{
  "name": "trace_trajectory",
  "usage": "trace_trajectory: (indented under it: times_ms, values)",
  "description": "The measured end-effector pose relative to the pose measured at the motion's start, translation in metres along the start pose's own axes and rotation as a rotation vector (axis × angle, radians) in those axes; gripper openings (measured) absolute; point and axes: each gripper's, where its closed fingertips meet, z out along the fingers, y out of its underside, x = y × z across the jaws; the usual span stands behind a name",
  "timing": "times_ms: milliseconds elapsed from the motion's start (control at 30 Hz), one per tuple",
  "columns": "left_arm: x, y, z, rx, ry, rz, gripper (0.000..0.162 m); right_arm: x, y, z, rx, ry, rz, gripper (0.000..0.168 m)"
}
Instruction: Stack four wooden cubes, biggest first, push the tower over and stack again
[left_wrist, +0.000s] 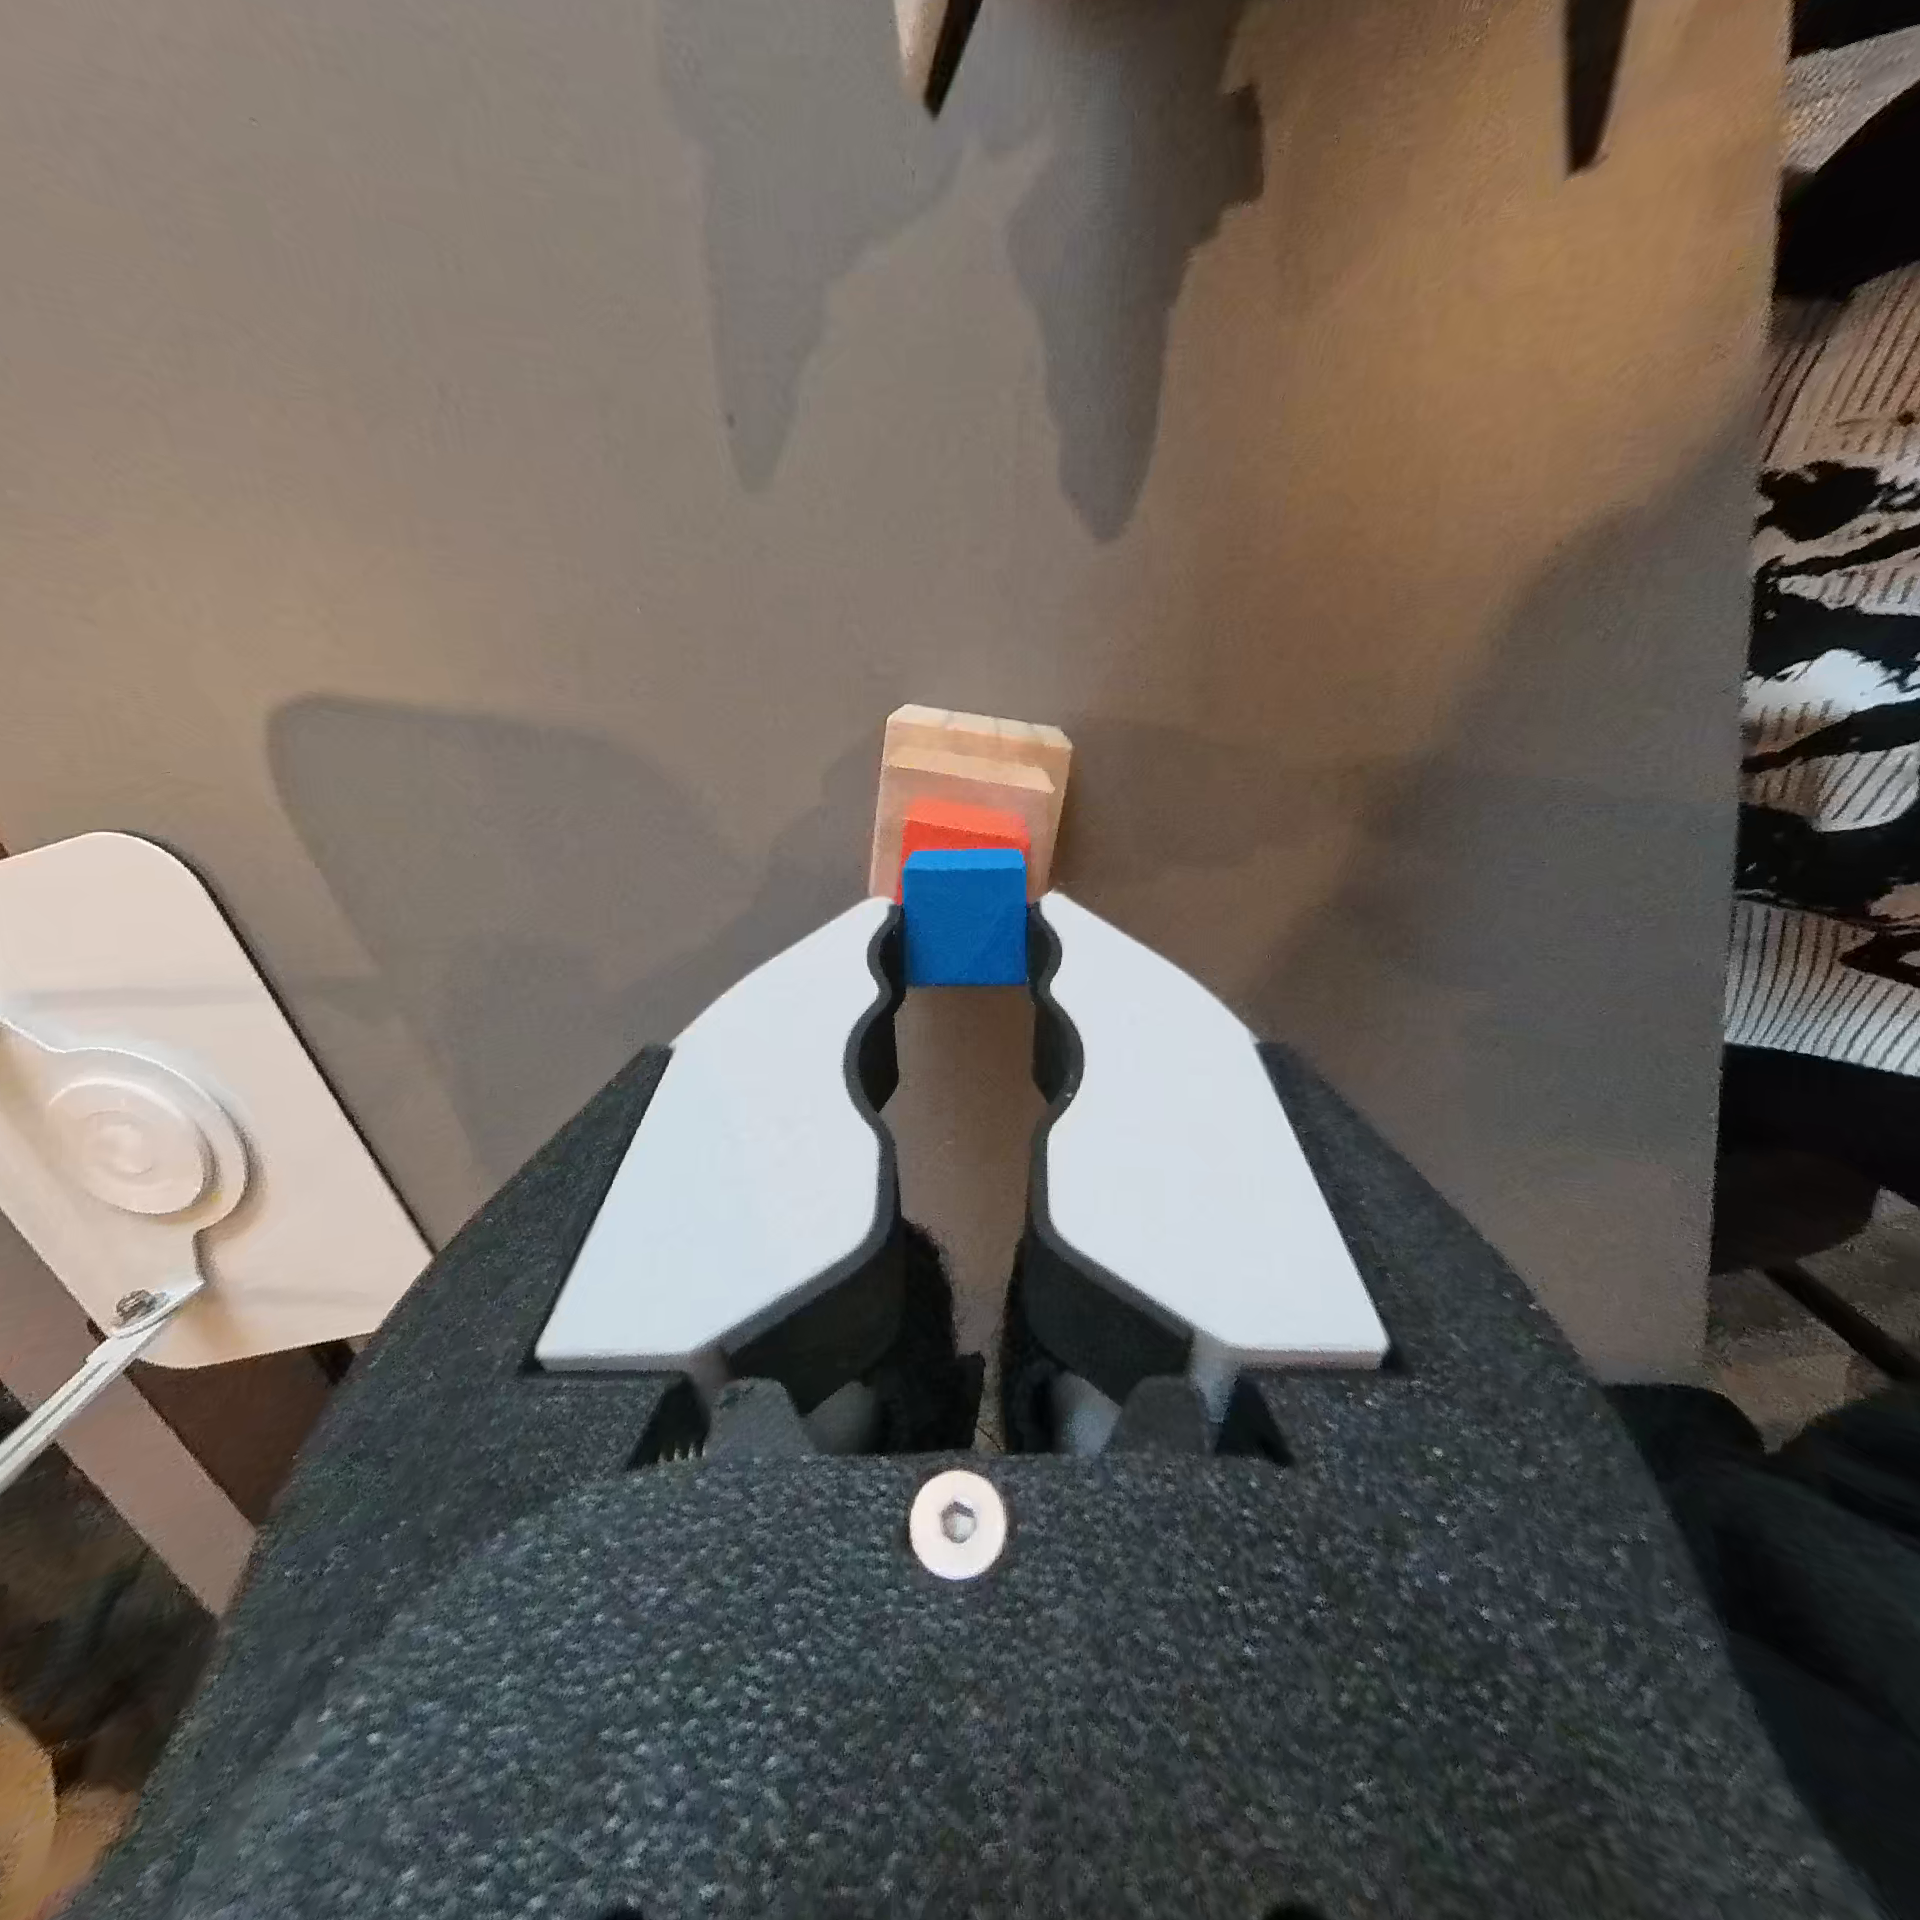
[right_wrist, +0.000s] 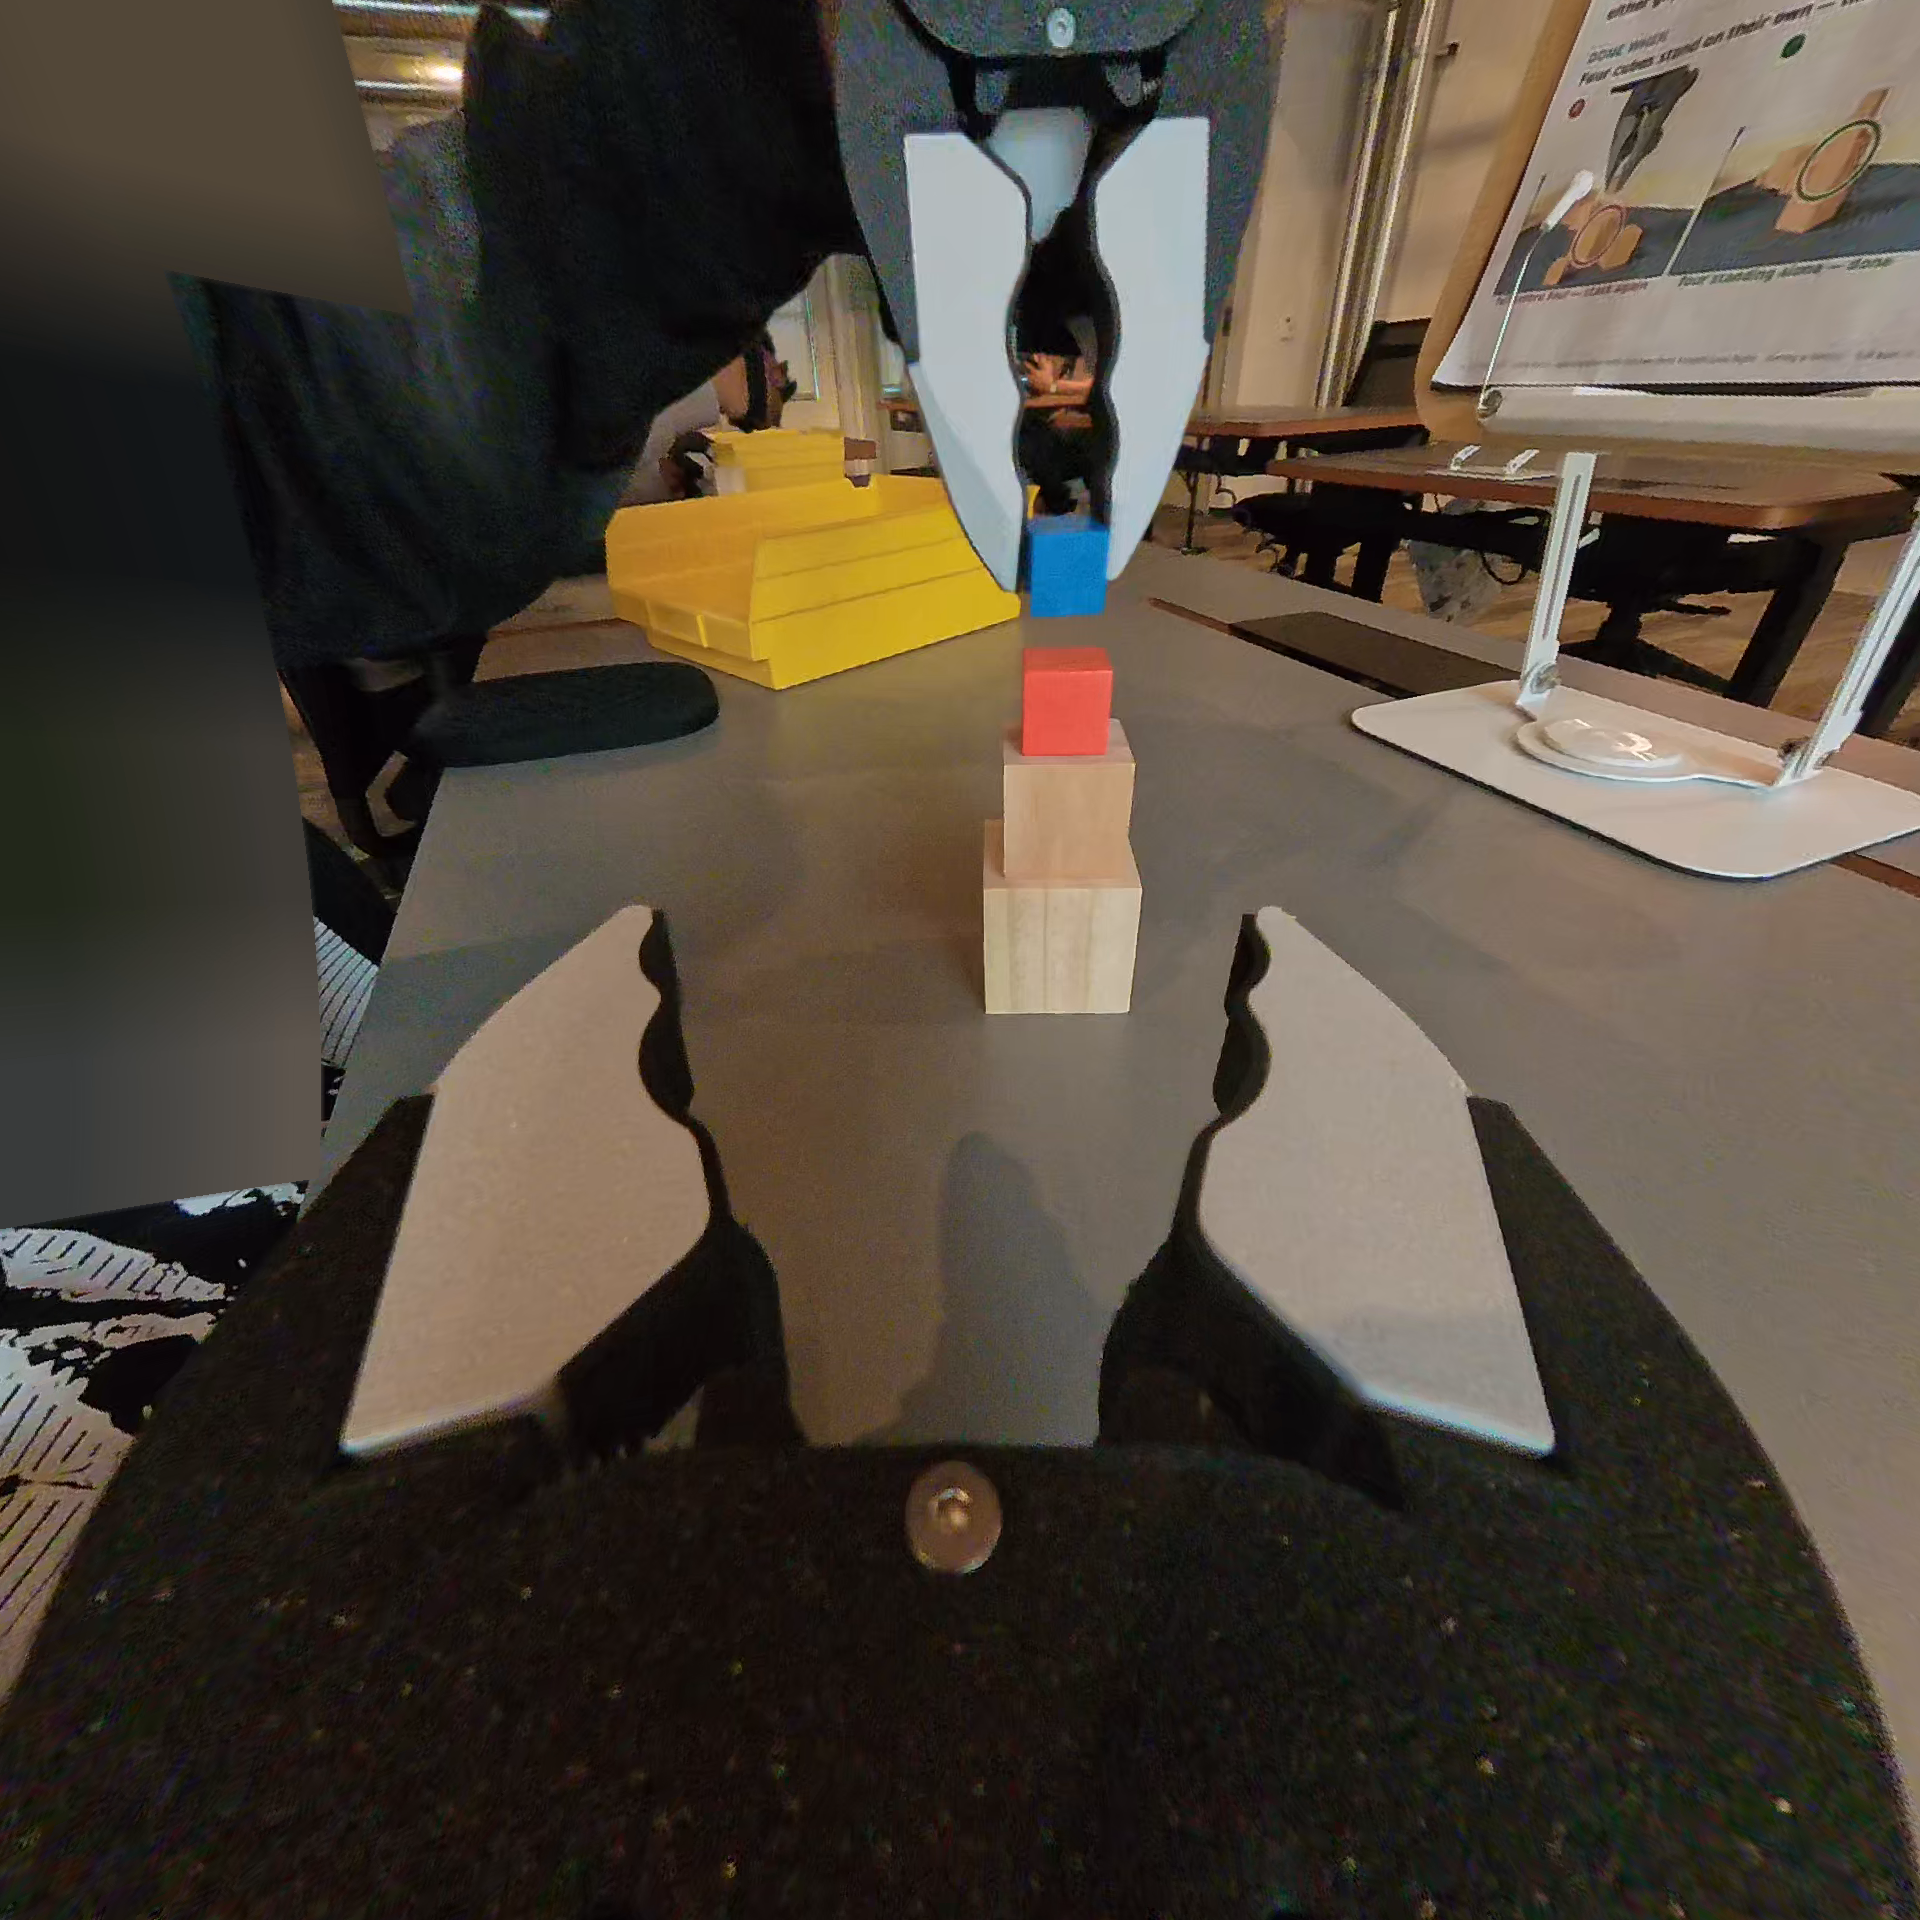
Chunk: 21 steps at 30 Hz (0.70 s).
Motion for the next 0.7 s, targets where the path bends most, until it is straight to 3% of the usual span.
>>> trace_trajectory:
  times_ms: [700]
  values:
    - [-0.004,0.005,0.013,0.009,0.026,0.092,0.021,-0.001,0.000,0.000,-0.001,-0.002,-0.005,0.101]
